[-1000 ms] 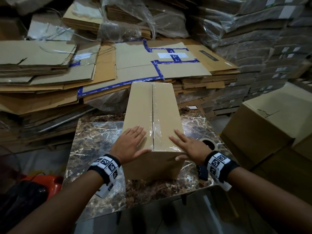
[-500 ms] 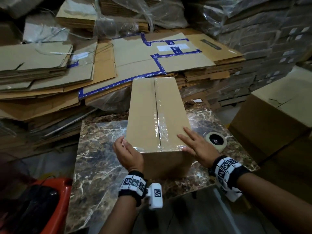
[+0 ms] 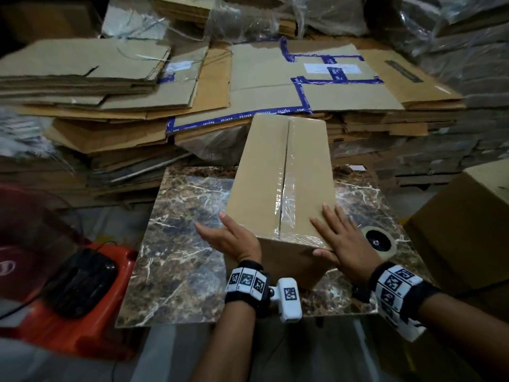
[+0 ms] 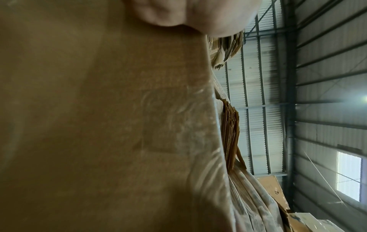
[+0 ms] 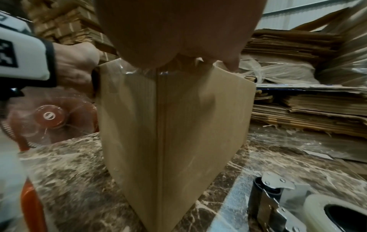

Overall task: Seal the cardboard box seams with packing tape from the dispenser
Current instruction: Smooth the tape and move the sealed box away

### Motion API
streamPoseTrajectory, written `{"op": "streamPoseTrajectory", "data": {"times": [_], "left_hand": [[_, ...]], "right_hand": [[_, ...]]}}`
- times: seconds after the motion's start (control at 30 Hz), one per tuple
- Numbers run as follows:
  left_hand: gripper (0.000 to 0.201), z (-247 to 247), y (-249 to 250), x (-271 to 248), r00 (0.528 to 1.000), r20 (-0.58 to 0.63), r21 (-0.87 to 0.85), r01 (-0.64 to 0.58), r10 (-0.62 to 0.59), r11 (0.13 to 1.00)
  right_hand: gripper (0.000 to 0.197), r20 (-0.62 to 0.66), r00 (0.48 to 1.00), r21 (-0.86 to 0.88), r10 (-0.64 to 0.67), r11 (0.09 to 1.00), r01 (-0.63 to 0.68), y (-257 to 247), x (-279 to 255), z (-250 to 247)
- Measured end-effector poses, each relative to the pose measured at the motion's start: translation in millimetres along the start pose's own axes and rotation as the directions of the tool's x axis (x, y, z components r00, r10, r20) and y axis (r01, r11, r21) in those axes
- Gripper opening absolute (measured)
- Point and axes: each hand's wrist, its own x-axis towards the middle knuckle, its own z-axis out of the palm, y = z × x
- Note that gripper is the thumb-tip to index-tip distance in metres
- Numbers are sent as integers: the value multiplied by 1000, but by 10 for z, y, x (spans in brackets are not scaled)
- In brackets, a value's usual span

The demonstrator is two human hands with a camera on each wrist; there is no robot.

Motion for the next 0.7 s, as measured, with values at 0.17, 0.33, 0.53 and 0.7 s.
{"op": "streamPoseTrajectory", "data": {"times": [0.17,0.33,0.53,0.7], "left_hand": [[84,18,71,-372,998,67,134,6,-15,991],[90,-153,-43,-680,971,237,289,-58,-13,955],[71,-608,67,-714,921,304,314,-340,245,886],[54,-590,438,-79,761,425,380,-642,490,666]], "right_hand": [[85,27,997,17,-75,997,74,49,-5,-49],[91,51,991,73,-121,990,117,108,-28,-94],[88,11,996,11,-88,996,88,-41,3,-336],[74,-102,989,15,-106,994,108,-467,235,-351]]}}
